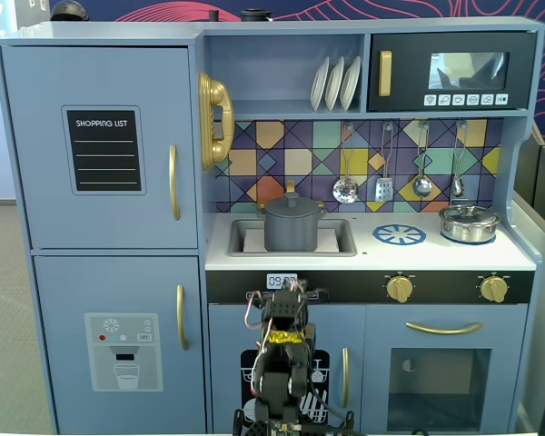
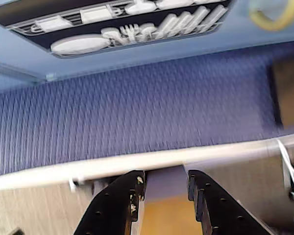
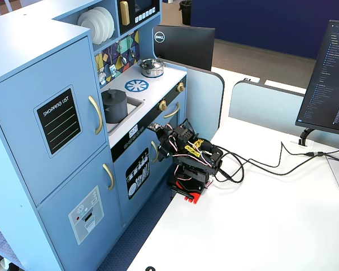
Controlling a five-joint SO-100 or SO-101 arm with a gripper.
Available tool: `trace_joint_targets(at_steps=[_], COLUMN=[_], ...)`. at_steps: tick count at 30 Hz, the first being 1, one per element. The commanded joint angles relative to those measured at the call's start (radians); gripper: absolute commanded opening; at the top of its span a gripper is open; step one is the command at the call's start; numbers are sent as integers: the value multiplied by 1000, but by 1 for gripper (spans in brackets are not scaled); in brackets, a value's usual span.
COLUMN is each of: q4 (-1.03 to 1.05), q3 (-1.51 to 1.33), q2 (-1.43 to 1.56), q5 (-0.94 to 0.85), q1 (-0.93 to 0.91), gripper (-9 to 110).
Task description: Take off the lid from the gray recipient and place it on the counter
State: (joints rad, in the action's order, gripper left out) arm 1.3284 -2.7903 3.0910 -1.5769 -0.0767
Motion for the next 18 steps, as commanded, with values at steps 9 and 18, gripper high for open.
trace_joint_targets(at_steps=[9, 18], q4=[-589, -888], q3=[555, 589], q2=[-201, -318], q5=[-21, -63], q1=[-8, -31], gripper=[11, 31])
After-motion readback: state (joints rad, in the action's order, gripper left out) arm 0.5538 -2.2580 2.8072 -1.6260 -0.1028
